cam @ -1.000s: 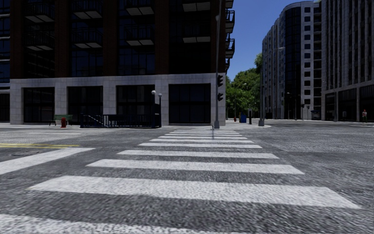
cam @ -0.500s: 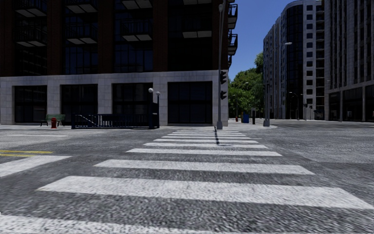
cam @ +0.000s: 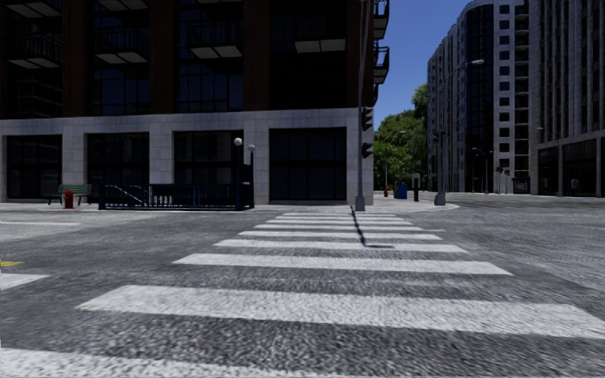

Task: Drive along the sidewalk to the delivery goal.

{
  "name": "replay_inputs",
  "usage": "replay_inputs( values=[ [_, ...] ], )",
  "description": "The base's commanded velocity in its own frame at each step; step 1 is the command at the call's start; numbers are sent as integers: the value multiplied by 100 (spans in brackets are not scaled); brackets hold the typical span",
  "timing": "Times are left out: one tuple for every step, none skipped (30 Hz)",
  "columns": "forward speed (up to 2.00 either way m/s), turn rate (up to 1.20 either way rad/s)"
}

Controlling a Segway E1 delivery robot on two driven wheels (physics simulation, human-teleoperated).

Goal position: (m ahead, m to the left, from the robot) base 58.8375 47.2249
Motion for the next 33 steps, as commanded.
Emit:
replay_inputs(
  values=[
    [200, 0],
    [200, 0],
    [200, 0],
    [200, 0],
    [200, 0],
    [200, 0],
    [200, 0],
    [200, 0],
    [200, 0],
    [200, 0],
    [200, 0],
    [200, 0],
    [200, 0],
    [200, 0],
    [200, 0],
    [200, 0],
    [200, 0],
    [200, 0],
    [200, 0],
    [200, 0],
    [200, -48],
    [200, -68],
    [200, -68],
    [200, -94],
    [200, -100],
    [200, -98],
    [200, -49],
    [200, -12],
    [200, -12],
    [200, -6],
    [200, -3],
    [200, -1],
    [200, -1]
  ],
)
